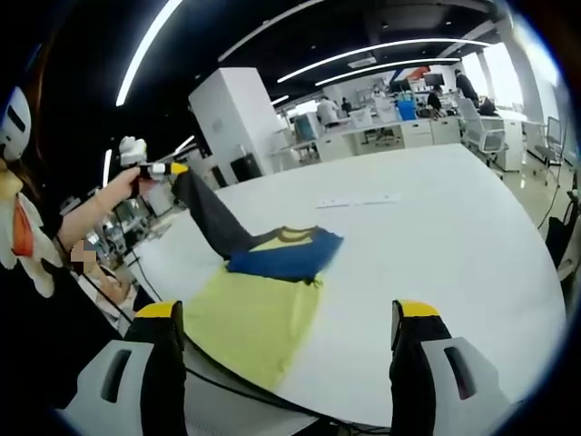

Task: Fold the garment on the visible template until the final outline fits inside the template.

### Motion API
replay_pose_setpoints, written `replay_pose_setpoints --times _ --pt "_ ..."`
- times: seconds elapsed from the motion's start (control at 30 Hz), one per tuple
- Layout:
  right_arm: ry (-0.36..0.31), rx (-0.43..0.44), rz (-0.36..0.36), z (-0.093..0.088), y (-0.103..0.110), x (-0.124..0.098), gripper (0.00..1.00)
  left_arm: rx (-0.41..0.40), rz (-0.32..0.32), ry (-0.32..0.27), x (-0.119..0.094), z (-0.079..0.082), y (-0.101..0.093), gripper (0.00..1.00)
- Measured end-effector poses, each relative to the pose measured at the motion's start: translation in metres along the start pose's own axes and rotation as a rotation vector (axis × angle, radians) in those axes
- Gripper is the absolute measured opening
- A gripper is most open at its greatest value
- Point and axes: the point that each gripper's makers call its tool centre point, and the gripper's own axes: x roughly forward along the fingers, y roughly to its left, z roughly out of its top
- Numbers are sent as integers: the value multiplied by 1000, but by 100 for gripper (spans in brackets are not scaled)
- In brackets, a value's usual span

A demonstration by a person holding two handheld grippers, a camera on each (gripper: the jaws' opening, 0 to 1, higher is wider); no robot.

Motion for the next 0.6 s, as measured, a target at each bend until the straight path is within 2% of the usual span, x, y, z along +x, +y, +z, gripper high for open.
replay_pose_setpoints --times 0.2,0.6 --pt "2 4 -12 -2 -3 -5 94 0 -56 20 13 -5 -28 0" --pt "11 7 -21 -6 -4 -8 94 -18 -122 59 31 -21 -68 0"
